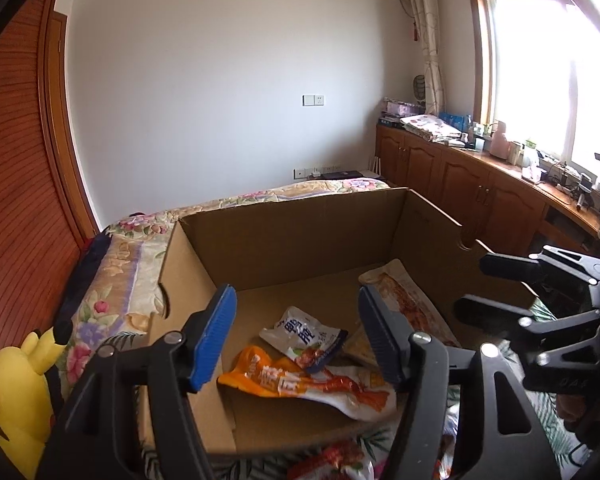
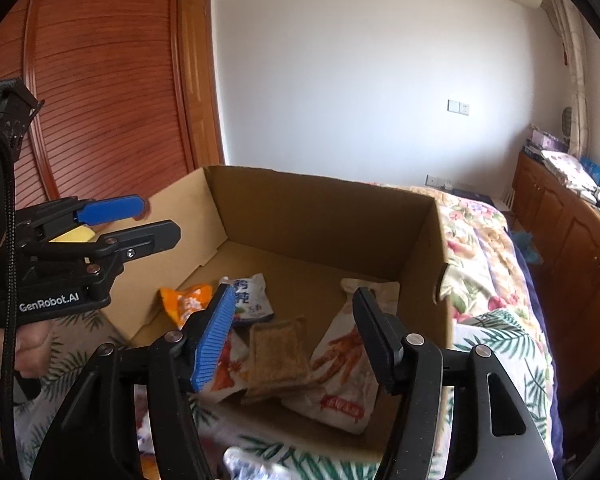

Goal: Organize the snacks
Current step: 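Open both tools to release the packs into the box, then move both open tools back toward the snack pile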

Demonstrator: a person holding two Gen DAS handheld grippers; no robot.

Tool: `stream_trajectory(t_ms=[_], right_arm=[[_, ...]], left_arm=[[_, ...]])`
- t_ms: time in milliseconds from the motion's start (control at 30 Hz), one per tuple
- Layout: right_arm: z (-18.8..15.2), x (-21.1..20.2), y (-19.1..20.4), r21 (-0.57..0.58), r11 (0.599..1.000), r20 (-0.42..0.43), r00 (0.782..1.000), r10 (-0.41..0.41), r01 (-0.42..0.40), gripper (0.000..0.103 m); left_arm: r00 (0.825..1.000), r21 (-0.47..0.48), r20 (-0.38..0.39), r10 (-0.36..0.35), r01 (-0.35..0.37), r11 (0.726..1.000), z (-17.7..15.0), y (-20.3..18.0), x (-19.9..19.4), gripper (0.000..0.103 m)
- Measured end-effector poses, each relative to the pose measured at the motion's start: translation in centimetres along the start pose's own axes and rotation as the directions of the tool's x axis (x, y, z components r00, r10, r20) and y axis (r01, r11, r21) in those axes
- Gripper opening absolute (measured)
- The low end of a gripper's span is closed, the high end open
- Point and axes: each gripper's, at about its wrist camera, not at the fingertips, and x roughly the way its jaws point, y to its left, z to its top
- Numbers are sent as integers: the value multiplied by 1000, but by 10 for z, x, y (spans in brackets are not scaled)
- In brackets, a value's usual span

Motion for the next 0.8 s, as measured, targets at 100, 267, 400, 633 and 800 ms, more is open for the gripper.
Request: stream_trajectory(t_ms=[100, 267, 400, 633, 800], right_arm=[[-8, -22, 3, 10, 1000, 12, 1000, 11, -11, 63], [-23, -48, 13, 7, 1000, 12, 1000, 14, -14, 63], [-39, -62, 15, 21, 1000, 1, 1000, 10, -10, 63], [-69, -66, 9, 58, 998, -50, 999, -18, 21, 63], [-89, -68, 3, 83, 996, -85, 996, -31, 38, 63]], left_arm=[[1000, 5, 7, -10, 10, 1000, -6, -2, -18, 66], [999, 9, 20, -28, 27, 1000, -18, -7, -49, 67], [999, 14, 16, -40, 40, 999, -33, -9, -65, 67], [999, 40, -25, -48, 49, 998, -62, -16, -73, 67], [997, 42, -58, -54, 57, 998, -81, -19, -76, 67]])
